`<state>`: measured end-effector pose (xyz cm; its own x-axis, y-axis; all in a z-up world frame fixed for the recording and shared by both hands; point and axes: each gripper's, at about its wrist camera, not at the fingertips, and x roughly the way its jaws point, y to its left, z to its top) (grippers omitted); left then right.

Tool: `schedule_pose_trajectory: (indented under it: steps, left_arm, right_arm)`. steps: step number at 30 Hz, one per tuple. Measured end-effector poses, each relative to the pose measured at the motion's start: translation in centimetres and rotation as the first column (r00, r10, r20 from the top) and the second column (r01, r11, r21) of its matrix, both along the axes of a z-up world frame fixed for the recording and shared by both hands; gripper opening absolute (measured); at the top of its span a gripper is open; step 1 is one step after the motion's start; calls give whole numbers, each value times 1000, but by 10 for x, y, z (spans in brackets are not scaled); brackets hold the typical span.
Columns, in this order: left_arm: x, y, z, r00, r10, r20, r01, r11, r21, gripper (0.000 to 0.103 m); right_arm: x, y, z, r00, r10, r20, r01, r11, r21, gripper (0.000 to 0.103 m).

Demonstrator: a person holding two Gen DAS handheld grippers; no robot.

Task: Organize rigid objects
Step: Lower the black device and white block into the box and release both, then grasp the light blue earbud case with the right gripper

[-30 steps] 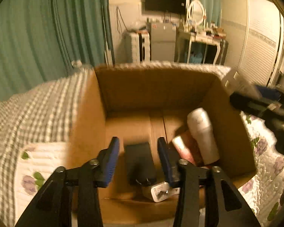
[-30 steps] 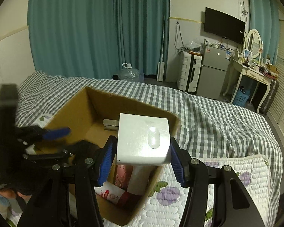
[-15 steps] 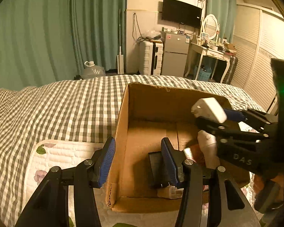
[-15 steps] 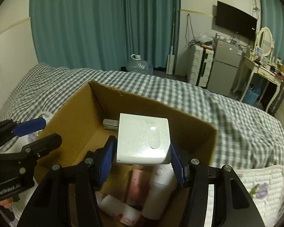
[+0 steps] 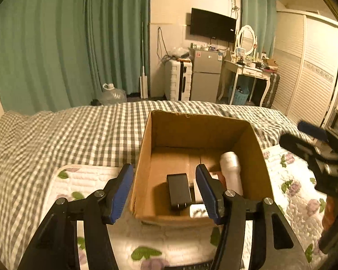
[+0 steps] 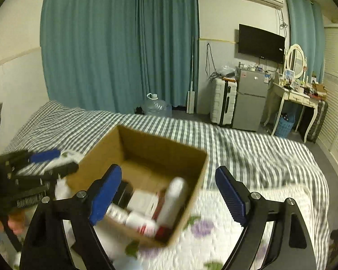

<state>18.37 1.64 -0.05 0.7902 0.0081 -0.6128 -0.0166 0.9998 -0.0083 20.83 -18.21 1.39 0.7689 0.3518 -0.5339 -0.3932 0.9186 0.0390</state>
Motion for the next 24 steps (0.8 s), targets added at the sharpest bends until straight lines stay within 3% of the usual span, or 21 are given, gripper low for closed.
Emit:
schedule_pose_trajectory:
  steps: [3,7,12,19,24]
  left_arm:
    - [-24,0,0,1000,16,10,-15,1000,-15,62]
    - [-48,-3,-15,999,32,-11,-31,999,28,62]
    - [-59,-6,-51,993,17,-113,-17,1000,2,62]
    - [-58,-9,-96,974,50,-223,-41,998,44,62]
    - [-58,-5,-99,971,62,-231,-54,998,40,62]
  right_arm:
    - [-26,-7,-15,999,9,-33,-10,1000,-14,89]
    - [-52,-3,-50,991,59,-119,-63,998,-30,89]
    - [-59,13,-99,965,108,-239,-125,991,-55,89]
    - [-42,30,-150,923,93,-373,-127,990,-65,89]
    - [-37,33,-163,899,103,-425,-130,991,-35,71]
